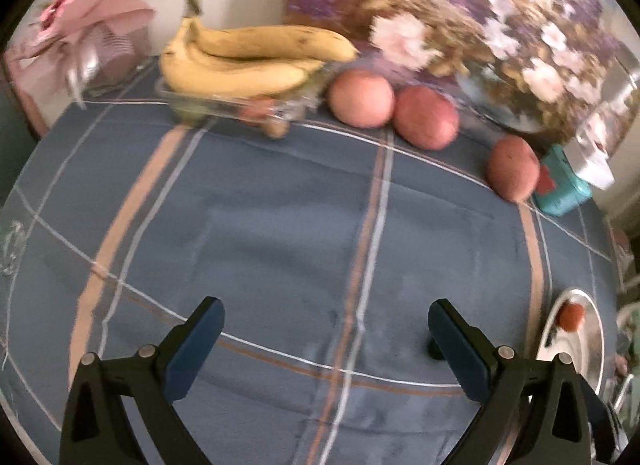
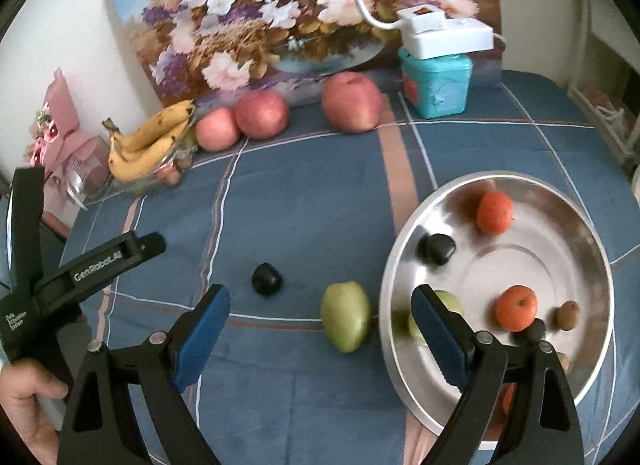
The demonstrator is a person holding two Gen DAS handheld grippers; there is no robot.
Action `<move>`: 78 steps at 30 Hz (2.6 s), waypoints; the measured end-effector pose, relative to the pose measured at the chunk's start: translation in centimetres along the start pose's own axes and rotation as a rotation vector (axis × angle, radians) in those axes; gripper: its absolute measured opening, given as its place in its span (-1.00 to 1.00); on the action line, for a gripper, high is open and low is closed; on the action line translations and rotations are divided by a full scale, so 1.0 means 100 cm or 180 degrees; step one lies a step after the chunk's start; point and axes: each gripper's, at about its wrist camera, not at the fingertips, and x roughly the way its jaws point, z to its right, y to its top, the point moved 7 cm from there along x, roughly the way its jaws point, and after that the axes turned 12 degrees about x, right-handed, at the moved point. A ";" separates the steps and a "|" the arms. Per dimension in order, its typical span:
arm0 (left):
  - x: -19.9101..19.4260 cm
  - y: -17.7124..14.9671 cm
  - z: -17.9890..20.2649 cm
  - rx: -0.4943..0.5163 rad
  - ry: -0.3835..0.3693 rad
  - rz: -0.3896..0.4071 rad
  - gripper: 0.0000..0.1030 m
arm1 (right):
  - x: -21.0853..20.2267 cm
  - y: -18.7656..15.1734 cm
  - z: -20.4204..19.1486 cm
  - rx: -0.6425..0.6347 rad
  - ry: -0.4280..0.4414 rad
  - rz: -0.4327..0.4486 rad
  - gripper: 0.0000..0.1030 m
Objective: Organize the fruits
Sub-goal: 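Move both open tools back toward the remaining fruits, then grasp the dark plum with the left tool while the right tool grasps the green pear, then carry the plum and pear over the steel plate and open both tools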
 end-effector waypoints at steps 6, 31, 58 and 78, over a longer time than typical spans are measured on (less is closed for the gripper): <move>0.005 0.001 0.013 0.0131 -0.0106 -0.0069 1.00 | 0.019 -0.007 -0.005 -0.0160 -0.0097 -0.0133 0.77; 0.027 -0.007 0.033 0.0173 -0.0399 -0.0285 1.00 | 0.049 -0.019 -0.001 -0.0563 -0.0718 -0.0183 -0.06; 0.034 0.004 0.042 -0.0106 -0.0908 -0.0247 -0.55 | 0.039 -0.015 -0.017 -0.0484 -0.0229 -0.0193 -0.21; 0.039 -0.005 0.071 0.0040 -0.1071 -0.0402 -0.48 | 0.050 -0.027 0.008 -0.0289 -0.0328 -0.0413 -0.24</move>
